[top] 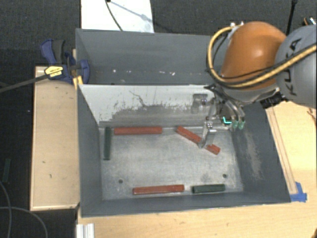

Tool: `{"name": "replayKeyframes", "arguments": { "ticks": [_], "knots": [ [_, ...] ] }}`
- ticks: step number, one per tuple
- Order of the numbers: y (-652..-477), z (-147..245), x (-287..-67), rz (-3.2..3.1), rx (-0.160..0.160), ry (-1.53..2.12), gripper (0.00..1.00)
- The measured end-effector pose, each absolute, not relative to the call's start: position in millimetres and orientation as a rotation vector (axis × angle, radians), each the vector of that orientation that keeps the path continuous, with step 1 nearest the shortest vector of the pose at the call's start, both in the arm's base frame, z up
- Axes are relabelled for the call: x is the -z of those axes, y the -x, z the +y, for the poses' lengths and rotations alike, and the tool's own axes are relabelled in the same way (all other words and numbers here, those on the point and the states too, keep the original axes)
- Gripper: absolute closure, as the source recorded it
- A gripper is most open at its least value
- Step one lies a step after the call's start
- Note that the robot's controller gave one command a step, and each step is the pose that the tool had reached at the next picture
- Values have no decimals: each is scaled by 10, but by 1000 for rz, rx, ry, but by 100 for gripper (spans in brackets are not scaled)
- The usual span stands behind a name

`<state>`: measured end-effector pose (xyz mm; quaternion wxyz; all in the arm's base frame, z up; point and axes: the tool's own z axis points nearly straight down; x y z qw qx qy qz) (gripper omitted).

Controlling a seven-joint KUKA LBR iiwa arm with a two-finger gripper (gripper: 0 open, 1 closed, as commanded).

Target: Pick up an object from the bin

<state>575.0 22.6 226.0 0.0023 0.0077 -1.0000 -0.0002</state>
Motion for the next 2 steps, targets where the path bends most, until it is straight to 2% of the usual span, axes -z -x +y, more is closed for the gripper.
{"name": "replayKeyframes", "arguments": {
  "ticks": [1,2],
  "knots": [
    [-5757,-838,-1851,-3115,-3,403,0],
    [-5842,-653,-659,-3117,1,355,0]
  ]
}}
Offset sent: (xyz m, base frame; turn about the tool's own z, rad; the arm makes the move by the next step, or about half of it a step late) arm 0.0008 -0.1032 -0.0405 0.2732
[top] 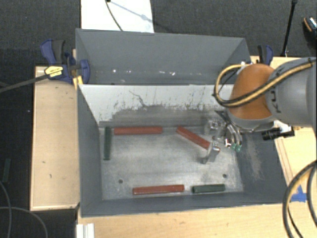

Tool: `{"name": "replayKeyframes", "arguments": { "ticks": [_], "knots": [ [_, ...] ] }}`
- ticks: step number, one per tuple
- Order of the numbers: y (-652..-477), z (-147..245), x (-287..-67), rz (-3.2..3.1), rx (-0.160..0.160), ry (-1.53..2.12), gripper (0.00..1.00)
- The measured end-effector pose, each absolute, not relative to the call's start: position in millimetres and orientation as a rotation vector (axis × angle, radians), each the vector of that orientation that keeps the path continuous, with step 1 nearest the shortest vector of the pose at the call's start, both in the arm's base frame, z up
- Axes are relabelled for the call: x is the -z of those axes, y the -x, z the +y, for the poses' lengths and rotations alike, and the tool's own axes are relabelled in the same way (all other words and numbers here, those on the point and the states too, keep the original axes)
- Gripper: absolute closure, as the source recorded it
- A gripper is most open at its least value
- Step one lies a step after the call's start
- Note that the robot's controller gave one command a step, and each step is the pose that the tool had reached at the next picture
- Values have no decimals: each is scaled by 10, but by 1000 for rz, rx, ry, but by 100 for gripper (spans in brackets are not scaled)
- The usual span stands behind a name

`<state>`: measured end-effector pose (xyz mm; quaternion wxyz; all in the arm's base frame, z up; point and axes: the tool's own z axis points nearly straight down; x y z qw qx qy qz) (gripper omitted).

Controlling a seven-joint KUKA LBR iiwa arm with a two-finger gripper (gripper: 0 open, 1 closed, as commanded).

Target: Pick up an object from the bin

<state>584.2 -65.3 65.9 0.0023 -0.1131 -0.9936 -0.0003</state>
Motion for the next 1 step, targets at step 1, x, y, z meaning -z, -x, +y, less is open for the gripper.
{"name": "replayKeyframes", "arguments": {
  "ticks": [1],
  "knots": [
    [-5863,-659,-707,-3124,0,356,100]
  ]
}}
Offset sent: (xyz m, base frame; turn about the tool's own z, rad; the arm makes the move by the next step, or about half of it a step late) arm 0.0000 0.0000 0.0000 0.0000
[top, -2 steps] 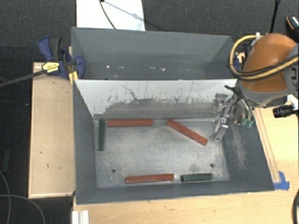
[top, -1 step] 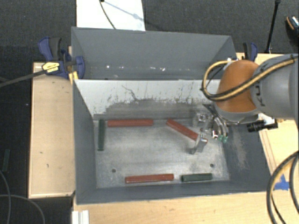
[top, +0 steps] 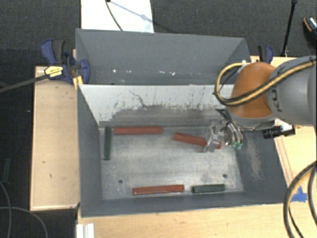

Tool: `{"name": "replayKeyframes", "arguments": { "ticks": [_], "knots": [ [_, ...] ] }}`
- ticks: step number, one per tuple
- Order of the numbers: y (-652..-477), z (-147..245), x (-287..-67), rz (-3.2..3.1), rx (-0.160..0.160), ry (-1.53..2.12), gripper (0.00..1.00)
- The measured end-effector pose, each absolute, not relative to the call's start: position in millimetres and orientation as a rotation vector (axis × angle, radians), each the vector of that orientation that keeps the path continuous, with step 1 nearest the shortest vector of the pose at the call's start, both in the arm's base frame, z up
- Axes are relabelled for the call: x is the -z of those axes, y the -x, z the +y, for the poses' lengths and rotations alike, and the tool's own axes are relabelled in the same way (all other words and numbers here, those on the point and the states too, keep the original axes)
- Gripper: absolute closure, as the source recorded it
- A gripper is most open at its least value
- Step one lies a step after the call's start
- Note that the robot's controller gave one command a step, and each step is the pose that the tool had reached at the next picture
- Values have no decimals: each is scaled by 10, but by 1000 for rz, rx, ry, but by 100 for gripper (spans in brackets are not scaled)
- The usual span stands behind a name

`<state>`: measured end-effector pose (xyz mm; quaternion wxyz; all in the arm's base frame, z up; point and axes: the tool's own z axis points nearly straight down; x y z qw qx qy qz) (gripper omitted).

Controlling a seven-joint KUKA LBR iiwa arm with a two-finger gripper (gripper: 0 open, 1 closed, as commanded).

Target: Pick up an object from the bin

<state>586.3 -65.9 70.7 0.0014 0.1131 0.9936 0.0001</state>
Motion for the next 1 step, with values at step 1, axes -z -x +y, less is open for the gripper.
{"name": "replayKeyframes", "arguments": {
  "ticks": [1],
  "knots": [
    [-5552,-760,-2416,3114,1,-327,100]
  ]
}}
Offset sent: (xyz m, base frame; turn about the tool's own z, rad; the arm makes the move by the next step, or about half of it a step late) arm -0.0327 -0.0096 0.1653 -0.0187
